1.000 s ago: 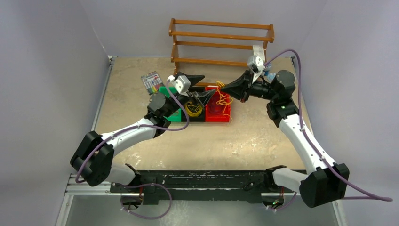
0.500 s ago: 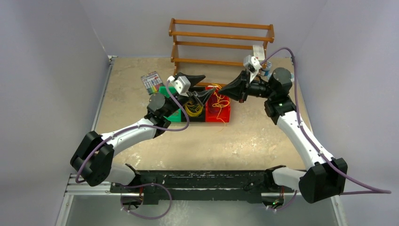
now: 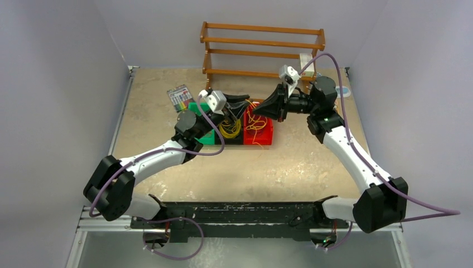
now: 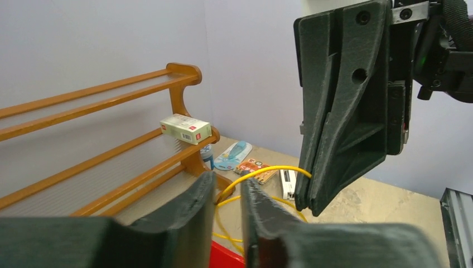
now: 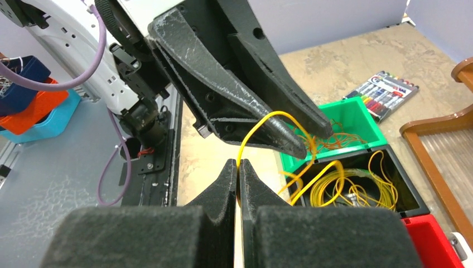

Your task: Untangle the cables

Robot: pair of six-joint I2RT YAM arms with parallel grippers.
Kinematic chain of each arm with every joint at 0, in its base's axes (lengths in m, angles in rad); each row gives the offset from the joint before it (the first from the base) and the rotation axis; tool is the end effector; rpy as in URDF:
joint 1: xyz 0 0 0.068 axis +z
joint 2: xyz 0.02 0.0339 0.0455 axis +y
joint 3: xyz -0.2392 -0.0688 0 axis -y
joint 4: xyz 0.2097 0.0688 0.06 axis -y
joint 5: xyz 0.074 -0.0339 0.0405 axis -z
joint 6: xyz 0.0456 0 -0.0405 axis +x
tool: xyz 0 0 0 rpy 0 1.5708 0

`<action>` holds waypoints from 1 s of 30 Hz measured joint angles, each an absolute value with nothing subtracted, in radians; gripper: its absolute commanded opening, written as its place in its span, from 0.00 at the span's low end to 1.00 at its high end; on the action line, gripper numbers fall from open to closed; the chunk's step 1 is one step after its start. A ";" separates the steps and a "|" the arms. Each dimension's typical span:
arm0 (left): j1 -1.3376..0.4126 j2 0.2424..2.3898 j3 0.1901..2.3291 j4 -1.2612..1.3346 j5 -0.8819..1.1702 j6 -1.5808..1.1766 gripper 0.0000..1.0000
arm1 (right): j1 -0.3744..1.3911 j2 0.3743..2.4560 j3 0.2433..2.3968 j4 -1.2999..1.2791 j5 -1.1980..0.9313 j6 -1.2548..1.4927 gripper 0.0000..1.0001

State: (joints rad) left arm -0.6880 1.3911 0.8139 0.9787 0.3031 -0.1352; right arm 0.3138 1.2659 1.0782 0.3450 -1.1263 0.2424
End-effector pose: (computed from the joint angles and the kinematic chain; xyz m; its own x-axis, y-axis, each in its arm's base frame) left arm 0.2184 -0.1971 0.3306 0.1888 -0.3218 -0.9278 0.8515 0.5243 -0.0085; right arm 0.2326 0.1188 0.3761 -0.0908 0.0790 -0.9927 -0.9880 0.1182 0.0998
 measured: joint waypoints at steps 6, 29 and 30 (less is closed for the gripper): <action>-0.690 1.391 0.823 0.950 0.302 -0.134 0.00 | 0.320 1.272 1.078 0.342 -1.118 0.236 0.15; -0.690 1.303 0.841 0.789 0.112 -0.086 0.00 | 0.321 1.104 1.007 0.432 -0.797 0.174 0.78; -0.690 1.303 0.844 0.783 0.095 -0.086 0.00 | 0.321 1.106 1.007 0.432 -0.796 0.174 0.79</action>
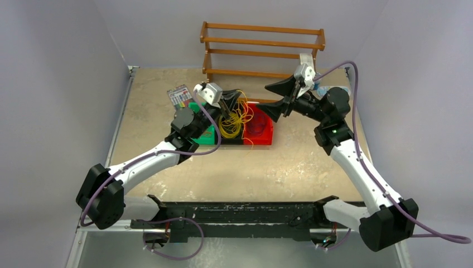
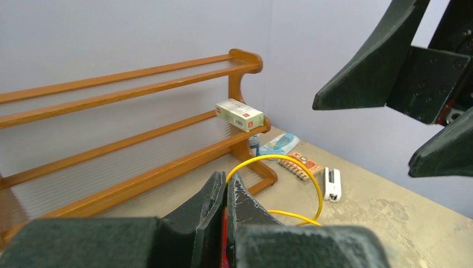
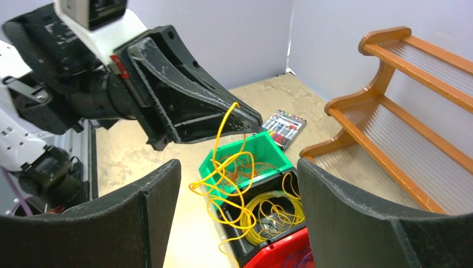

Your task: Untangle the cables

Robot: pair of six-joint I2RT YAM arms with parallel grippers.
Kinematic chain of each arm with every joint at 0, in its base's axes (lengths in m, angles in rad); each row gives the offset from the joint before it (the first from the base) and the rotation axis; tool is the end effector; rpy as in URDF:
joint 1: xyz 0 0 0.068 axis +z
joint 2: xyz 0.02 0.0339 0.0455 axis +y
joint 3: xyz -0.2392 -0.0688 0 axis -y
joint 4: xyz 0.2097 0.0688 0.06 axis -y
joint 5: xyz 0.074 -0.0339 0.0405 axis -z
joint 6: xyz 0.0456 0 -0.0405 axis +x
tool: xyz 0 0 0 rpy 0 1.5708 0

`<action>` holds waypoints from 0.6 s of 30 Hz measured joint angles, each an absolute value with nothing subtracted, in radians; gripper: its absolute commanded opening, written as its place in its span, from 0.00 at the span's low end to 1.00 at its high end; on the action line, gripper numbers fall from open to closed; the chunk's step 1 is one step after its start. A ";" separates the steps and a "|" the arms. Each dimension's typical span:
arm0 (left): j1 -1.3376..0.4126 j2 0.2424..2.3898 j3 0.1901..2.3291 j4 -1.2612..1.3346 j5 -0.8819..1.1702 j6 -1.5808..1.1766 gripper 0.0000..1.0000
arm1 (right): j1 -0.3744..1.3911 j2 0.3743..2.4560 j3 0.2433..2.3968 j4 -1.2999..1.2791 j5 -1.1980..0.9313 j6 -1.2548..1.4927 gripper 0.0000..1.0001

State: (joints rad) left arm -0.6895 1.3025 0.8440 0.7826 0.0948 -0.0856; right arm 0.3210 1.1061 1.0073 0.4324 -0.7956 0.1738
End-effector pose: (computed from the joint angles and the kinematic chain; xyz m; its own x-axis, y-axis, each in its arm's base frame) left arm 0.2167 -0.1842 0.3432 0.1847 -0.2626 -0.9470 0.7210 0.6911 -0.0510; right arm 0.2056 0.1027 0.4010 0.1571 0.1798 -0.9711 -0.9020 0.4265 -0.0670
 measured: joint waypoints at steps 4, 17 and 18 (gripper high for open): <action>-0.690 1.303 0.863 0.764 0.041 -0.086 0.00 | 0.373 1.132 1.007 0.439 -0.718 0.170 0.81; -0.690 1.313 0.911 0.691 -0.005 -0.093 0.00 | 0.490 1.251 0.927 0.679 -0.445 0.234 0.77; -0.691 1.313 0.911 0.685 -0.006 -0.093 0.00 | 0.493 1.268 0.927 0.690 -0.443 0.236 0.77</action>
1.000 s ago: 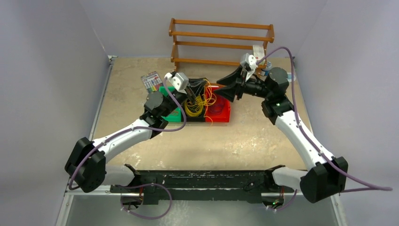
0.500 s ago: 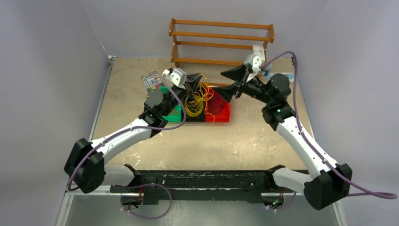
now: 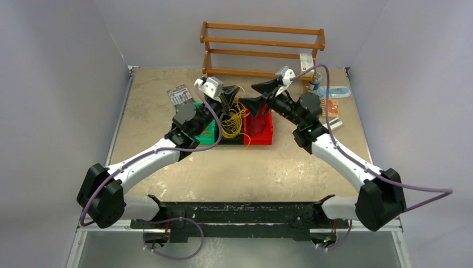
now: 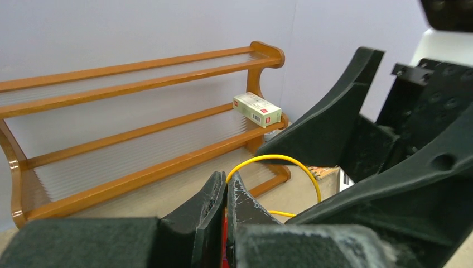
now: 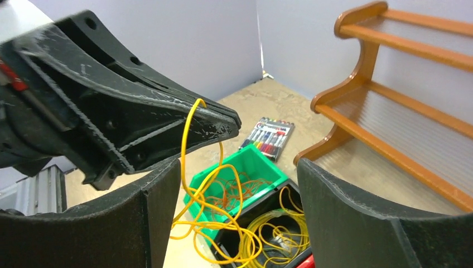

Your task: Untangle the cables

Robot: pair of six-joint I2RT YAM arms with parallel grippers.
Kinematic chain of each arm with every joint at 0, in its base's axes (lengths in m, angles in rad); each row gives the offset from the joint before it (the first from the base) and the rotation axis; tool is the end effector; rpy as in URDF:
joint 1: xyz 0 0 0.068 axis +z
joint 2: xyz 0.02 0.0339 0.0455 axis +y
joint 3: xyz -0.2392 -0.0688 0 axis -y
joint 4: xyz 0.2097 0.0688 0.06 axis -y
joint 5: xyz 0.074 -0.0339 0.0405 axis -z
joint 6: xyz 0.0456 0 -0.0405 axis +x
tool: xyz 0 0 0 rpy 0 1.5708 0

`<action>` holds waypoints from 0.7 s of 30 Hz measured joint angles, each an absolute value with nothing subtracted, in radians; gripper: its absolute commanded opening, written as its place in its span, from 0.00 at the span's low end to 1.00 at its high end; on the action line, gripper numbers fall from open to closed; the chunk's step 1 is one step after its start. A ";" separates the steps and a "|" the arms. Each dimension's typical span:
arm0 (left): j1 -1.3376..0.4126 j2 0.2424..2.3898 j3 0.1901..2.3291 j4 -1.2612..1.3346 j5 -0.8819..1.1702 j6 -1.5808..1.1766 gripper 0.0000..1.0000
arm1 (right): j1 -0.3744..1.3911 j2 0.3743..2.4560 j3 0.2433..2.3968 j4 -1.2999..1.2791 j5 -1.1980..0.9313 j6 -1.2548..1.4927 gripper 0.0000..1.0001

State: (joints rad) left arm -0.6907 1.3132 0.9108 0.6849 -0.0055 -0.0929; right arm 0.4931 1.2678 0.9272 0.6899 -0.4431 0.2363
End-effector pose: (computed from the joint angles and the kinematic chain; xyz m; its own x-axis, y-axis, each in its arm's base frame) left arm 0.2240 -0.1848 0.3512 0.1552 -0.2486 -0.9561 0.6502 0.7543 -0.0906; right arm 0.2326 0.1472 0.3677 0.1099 0.2992 -0.9479 -0.8313 0.5504 0.0773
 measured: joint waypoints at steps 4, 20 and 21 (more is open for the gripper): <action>-0.698 1.313 0.911 0.657 -0.009 -0.086 0.00 | 0.511 1.325 0.934 0.698 -0.439 0.246 0.75; -0.723 1.313 0.925 0.579 -0.077 -0.067 0.00 | 0.530 1.363 0.918 0.766 -0.291 0.290 0.56; -0.723 1.313 0.926 0.574 -0.084 -0.068 0.00 | 0.530 1.371 0.918 0.769 -0.285 0.291 0.56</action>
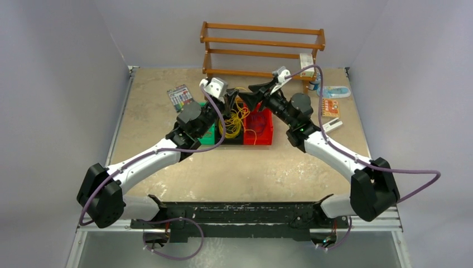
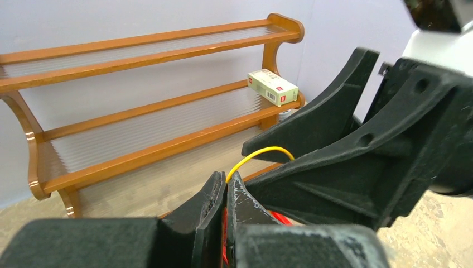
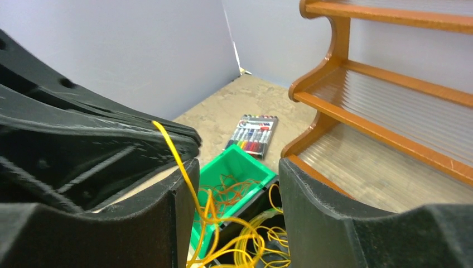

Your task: Untangle the cables

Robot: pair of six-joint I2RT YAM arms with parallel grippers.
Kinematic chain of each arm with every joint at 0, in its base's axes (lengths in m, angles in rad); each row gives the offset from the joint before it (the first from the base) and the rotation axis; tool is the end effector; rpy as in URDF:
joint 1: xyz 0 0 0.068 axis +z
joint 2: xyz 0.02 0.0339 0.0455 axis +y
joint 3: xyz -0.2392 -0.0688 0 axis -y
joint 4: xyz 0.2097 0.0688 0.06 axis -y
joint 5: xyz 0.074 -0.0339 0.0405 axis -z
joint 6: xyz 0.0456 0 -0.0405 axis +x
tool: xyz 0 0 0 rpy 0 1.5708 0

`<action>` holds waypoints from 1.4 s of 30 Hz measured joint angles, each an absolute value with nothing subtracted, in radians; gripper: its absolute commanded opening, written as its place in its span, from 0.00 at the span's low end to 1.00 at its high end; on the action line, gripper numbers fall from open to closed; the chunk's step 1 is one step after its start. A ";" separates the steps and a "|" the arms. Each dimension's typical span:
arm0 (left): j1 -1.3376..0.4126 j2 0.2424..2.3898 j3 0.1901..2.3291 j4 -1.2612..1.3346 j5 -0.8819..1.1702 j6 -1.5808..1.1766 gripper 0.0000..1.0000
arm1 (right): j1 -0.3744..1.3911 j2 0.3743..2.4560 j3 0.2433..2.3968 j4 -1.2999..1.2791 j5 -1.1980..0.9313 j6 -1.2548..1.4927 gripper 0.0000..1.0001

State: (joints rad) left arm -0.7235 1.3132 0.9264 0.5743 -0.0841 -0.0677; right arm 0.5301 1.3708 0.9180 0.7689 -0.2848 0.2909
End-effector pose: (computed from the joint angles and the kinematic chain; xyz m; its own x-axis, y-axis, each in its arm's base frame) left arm 0.2223 -0.1913 0.3435 0.0989 -0.1773 -0.9792 0.6059 0.7913 -0.0821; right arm 0.2517 0.1623 0.3468 0.0517 0.3493 -0.9356 -0.7625 0.6188 0.1889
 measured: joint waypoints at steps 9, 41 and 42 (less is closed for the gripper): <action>-0.750 1.311 0.971 0.528 -0.100 -0.079 0.00 | 0.530 1.479 0.912 0.767 -0.252 0.295 0.55; -0.760 1.110 1.019 0.378 -0.243 -0.014 0.00 | 0.553 1.601 0.736 0.969 -0.347 0.467 0.61; -0.760 1.108 1.019 0.386 -0.243 -0.014 0.00 | 0.553 1.584 0.743 0.967 -0.355 0.472 0.62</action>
State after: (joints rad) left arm -0.7597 1.1084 1.0191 0.3862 -0.2428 -0.0135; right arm 0.5529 1.5837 0.7433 0.9668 -0.3546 0.4717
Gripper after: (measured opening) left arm 0.009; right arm 0.608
